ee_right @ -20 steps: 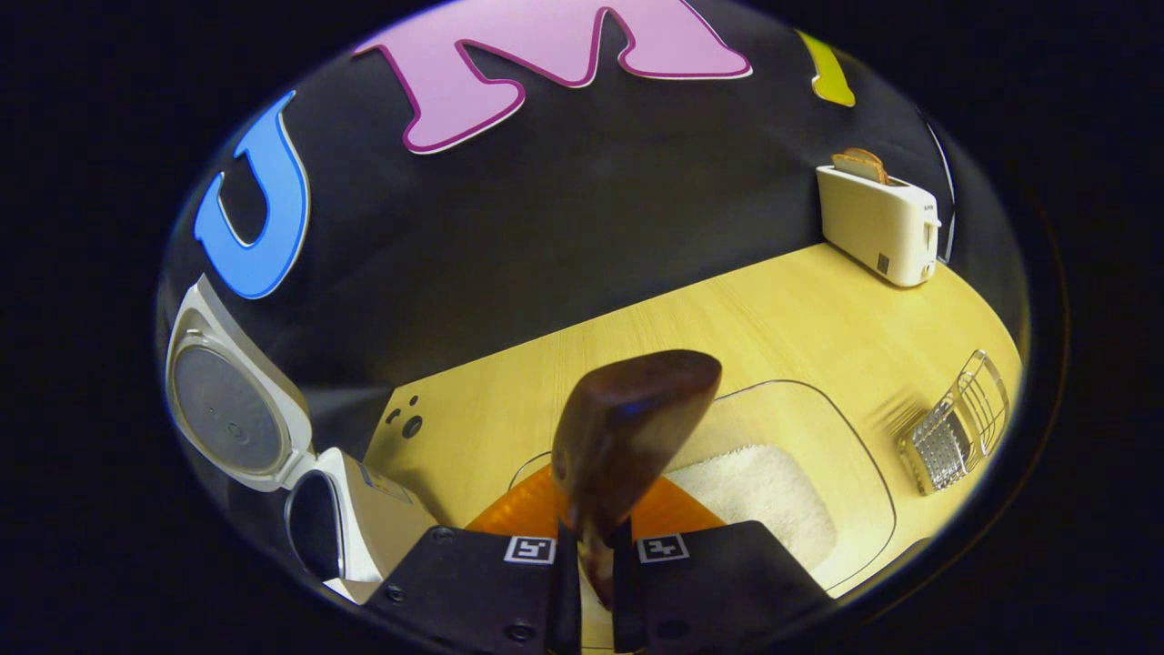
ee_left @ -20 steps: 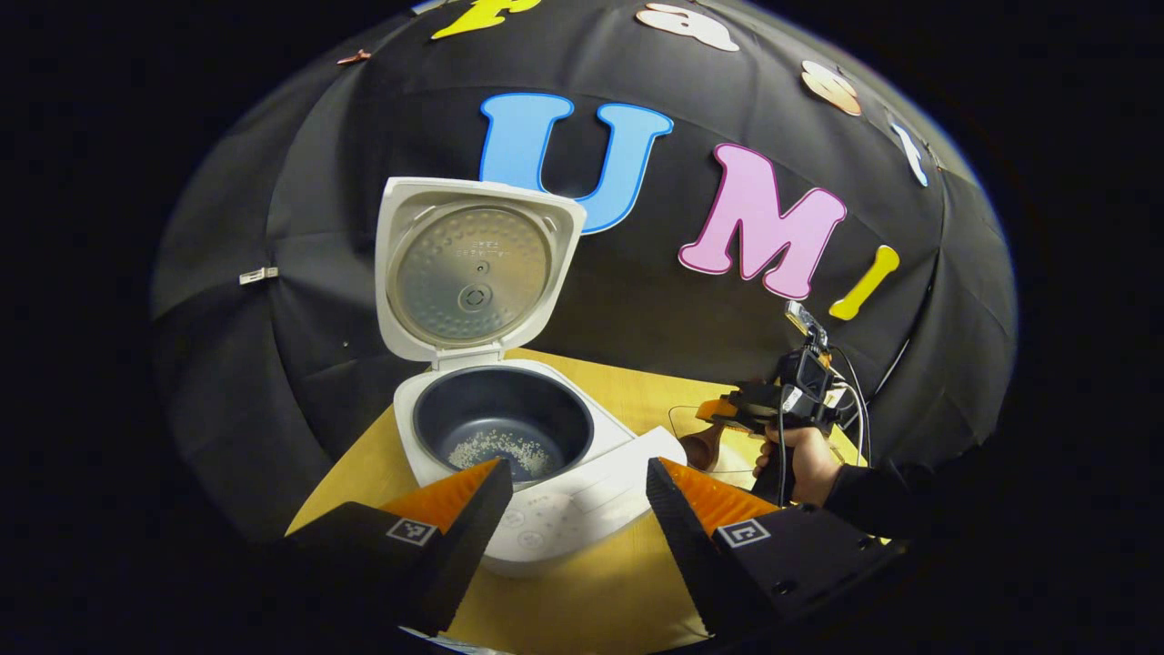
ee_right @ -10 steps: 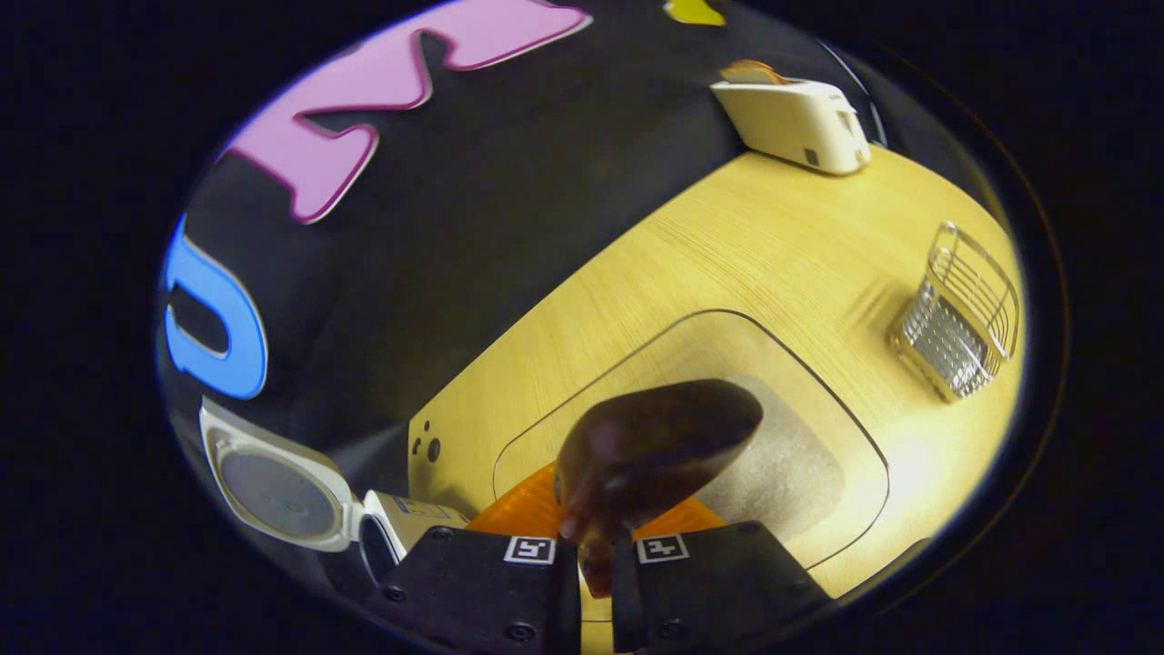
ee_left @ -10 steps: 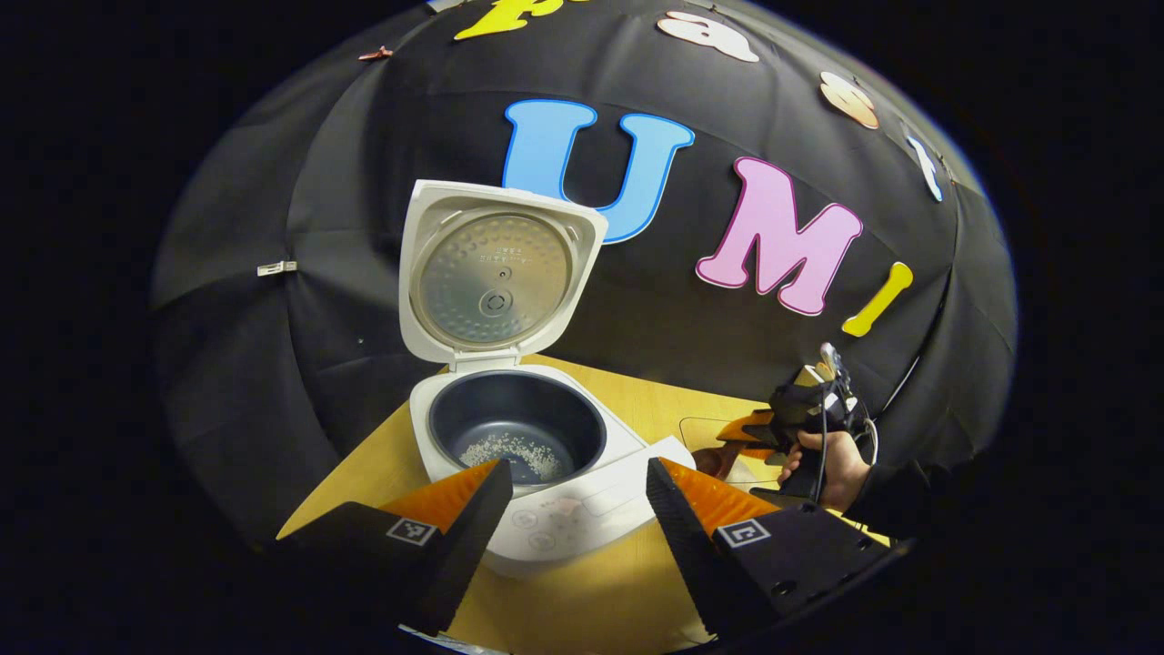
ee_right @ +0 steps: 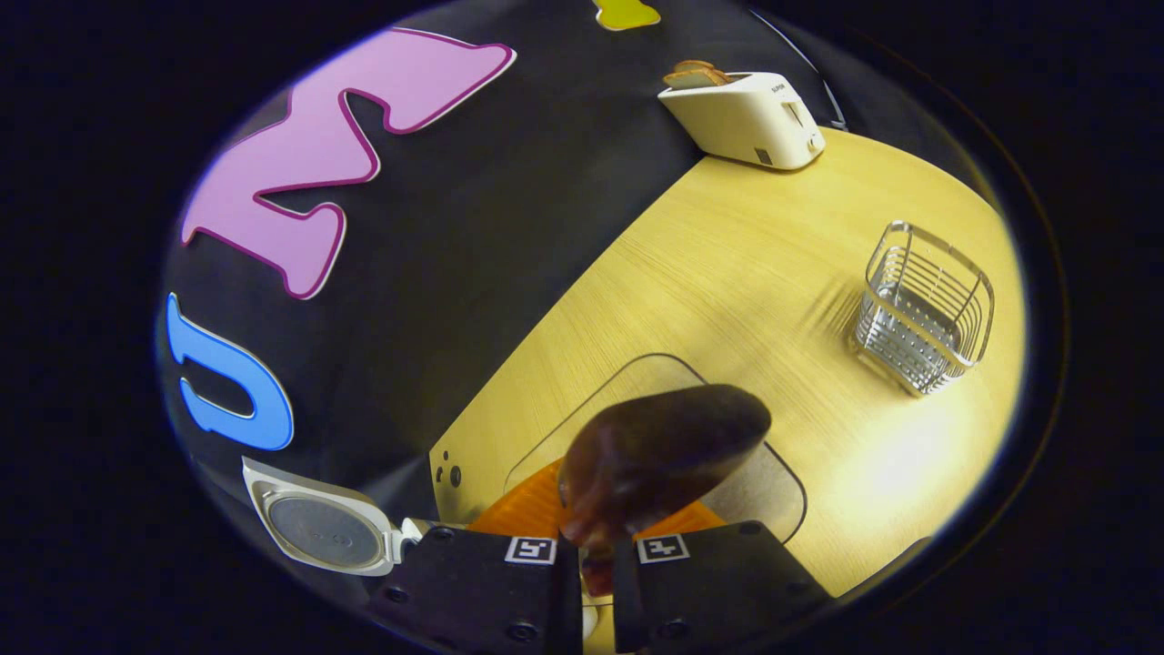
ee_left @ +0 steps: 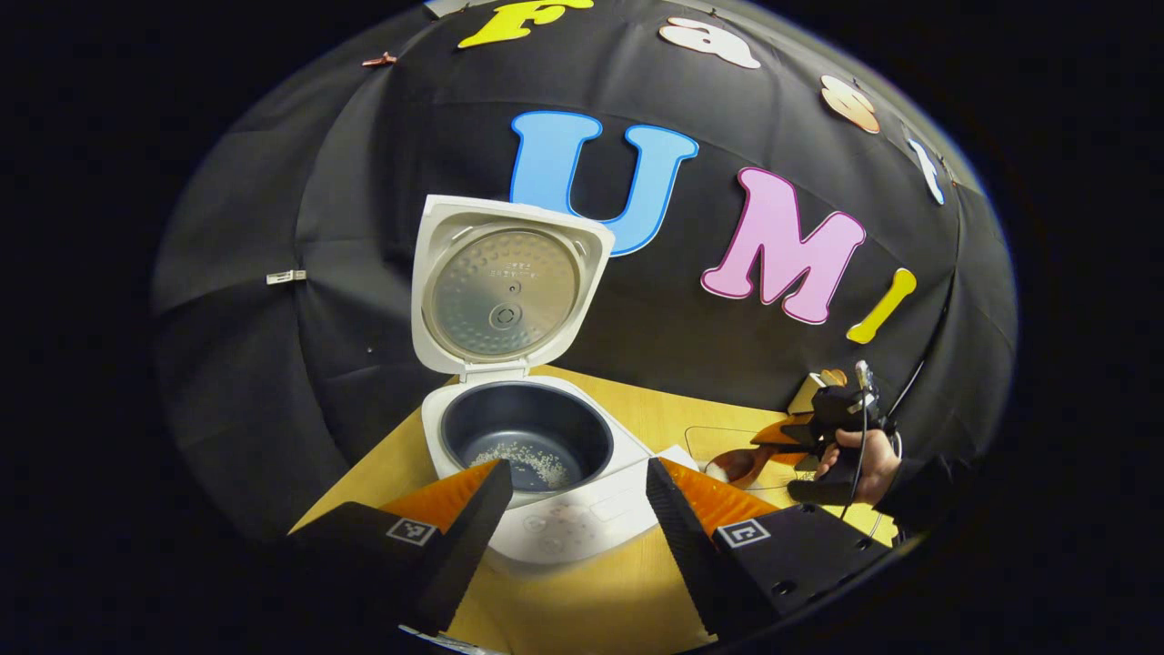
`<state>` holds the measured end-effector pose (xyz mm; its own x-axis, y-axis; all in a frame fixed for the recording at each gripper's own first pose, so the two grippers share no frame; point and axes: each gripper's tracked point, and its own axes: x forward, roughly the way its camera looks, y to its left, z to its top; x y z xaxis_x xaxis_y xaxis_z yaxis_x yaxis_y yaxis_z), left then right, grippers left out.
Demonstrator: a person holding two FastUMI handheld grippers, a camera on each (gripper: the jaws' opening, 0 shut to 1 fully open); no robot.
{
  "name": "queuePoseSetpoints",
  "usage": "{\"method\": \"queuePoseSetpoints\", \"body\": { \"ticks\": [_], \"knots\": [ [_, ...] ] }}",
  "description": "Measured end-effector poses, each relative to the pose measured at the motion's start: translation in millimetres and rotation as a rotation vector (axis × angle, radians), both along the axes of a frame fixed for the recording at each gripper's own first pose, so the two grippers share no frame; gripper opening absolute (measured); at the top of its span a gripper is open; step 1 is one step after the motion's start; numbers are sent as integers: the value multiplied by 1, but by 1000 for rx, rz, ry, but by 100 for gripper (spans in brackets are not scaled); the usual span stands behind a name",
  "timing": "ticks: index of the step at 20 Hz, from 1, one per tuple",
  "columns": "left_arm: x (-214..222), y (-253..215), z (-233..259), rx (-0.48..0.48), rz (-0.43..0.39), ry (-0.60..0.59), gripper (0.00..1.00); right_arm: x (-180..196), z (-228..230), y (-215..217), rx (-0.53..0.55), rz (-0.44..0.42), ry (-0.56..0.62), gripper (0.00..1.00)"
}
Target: Close the left gripper, press the button to open the rice cooker; take a wooden spoon from the chopstick holder with the right hand, scoop a spoonful of rice and pour it into the rice cooker, then put the wooden spoon back into the chopstick holder.
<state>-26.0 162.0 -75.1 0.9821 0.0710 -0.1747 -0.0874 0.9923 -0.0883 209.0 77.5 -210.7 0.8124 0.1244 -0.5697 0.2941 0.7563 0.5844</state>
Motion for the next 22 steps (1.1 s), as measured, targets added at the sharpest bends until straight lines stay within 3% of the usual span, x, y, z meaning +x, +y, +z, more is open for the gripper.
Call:
{"method": "queuePoseSetpoints", "body": {
  "ticks": [5,6,13,14,15,22],
  "knots": [
    [-7,-1,1,18,2,-13,92,2,51,9,77,15,-49,17],
    [-7,-1,1,17,4,-15,96,1,60,15,101,27,-61,17],
    [-12,10,1,8,24,-17,96,-15,116,85,248,153,-90,17],
    [-14,13,1,4,30,-20,92,-17,119,98,264,173,-87,18],
    [-16,17,2,1,38,-23,96,-18,122,110,273,194,-85,17],
    [-32,56,8,-35,119,-44,96,-27,117,202,245,337,-74,18]
  ]
}}
